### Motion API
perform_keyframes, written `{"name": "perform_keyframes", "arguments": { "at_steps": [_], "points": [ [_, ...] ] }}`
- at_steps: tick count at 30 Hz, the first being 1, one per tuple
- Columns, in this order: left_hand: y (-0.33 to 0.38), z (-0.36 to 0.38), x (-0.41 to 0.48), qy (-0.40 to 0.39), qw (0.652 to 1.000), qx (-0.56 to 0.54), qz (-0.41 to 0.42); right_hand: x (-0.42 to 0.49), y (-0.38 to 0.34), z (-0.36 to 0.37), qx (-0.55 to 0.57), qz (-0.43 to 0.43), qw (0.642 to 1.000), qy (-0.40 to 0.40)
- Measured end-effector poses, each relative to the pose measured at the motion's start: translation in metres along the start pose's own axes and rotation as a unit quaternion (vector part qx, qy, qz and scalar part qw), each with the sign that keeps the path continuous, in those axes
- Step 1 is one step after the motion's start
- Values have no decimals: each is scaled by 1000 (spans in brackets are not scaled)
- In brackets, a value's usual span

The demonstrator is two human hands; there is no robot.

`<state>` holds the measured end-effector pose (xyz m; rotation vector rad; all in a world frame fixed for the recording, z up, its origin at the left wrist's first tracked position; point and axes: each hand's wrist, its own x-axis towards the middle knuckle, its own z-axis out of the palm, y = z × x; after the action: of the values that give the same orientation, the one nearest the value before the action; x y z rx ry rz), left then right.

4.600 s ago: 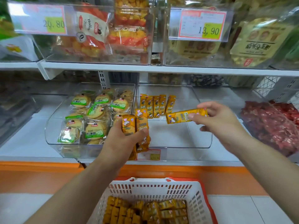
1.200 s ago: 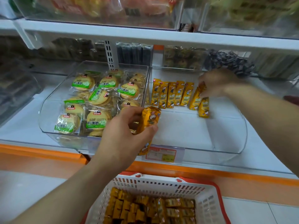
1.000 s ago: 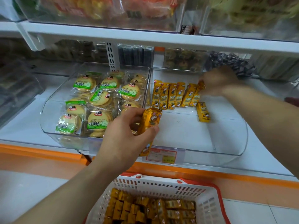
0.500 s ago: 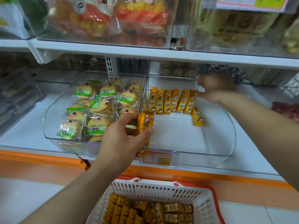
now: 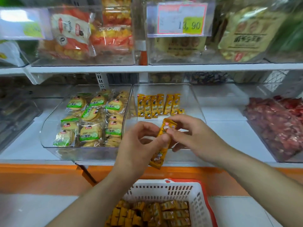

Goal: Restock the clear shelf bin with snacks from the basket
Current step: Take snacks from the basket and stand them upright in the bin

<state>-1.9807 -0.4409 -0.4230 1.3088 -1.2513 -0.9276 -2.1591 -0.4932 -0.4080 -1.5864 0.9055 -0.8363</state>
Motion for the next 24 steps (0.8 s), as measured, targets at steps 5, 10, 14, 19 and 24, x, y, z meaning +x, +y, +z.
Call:
{"name": "perform_keyframes", "arguments": {
  "at_steps": [5,10,14,19,24],
  "points": [
    [13,30,25,-64,996,60,-5,-9,4,-58,-28,-40,994,98],
    [-19,75,111,-99,967,233,-41,-13,19,-120,12,-60,972,229],
    [-53,115,170,-131,926,343,-85,-15,39,-143,19,-34,964,264],
    [-73,143,208,-188,874,434,-113,-9,57,-150,4,-18,968,252],
    [-90,147,220,-170,866,458,-111,-1,67,-145,-7,-22,972,232]
  ]
}}
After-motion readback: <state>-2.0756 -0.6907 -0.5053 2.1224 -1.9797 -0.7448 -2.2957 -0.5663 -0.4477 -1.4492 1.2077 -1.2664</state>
